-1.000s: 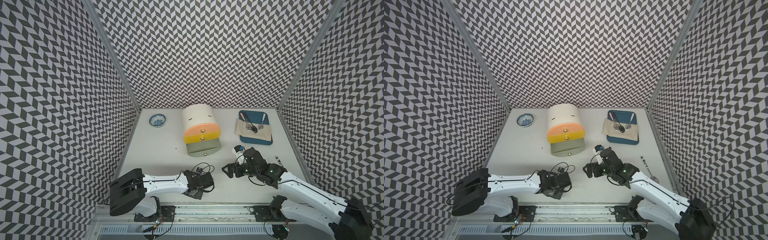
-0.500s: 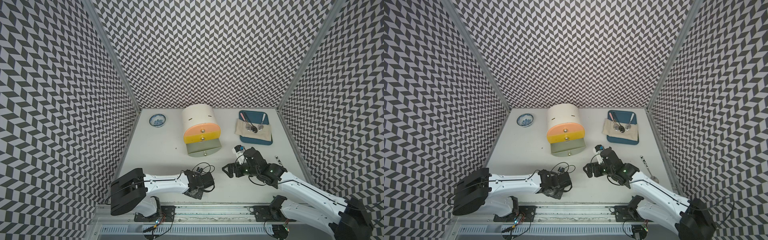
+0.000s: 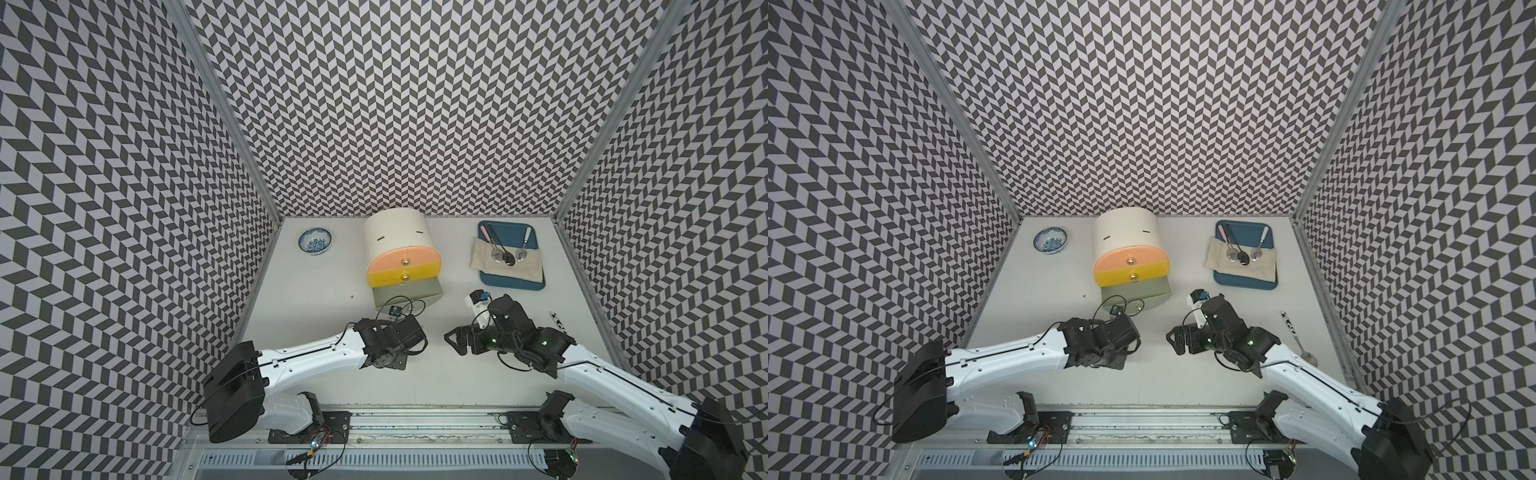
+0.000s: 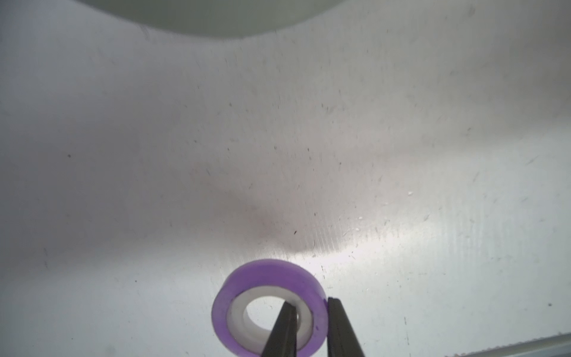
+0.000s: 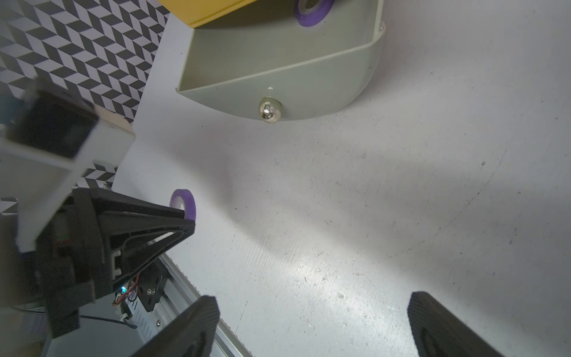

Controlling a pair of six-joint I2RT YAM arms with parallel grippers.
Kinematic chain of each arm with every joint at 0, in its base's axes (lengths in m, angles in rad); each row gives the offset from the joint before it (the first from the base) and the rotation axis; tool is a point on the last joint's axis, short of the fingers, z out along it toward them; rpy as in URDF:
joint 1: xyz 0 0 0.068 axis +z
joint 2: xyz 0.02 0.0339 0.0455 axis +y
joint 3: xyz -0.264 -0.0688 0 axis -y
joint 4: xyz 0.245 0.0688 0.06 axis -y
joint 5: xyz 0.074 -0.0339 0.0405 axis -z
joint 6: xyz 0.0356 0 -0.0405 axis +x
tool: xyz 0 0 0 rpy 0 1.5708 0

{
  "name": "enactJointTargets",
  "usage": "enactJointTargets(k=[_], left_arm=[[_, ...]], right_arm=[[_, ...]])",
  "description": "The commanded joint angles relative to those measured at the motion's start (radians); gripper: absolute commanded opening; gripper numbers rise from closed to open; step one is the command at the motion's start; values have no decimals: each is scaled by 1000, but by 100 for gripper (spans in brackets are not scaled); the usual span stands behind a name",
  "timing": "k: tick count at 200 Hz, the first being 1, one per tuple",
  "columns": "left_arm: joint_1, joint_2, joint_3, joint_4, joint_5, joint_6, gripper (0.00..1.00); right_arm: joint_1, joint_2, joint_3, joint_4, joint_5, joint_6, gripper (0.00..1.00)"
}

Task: Place the transparent tape into the drawer according to color
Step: Pick up the tape at the center of the board, then place the tape in the drawer.

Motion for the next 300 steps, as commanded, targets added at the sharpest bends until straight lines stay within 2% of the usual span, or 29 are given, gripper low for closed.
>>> enactJointTargets(k=[1, 62, 84, 166, 248, 292, 300], left_arm=[[24, -27, 70, -26, -62, 43, 0], [76, -2, 277, 33, -152, 147, 0], [89, 3, 305, 98, -210, 177, 0], [149, -97, 17, 551, -310, 214, 0], [225, -57, -103, 776, -273, 282, 0], [230, -4, -111, 809, -245, 287, 0], [231, -1, -112, 811, -244, 287, 6]], right_arm=[[-10, -24, -8, 31, 3, 9, 100], [-13, -31, -2, 32, 12, 9, 100], [-14, -35, -1, 37, 16, 12, 100], [-18, -62, -14, 51, 30, 25, 100], [-18, -60, -27, 75, 31, 36, 100], [-19, -57, -25, 73, 30, 35, 100], [-19, -54, -26, 72, 30, 35, 100]])
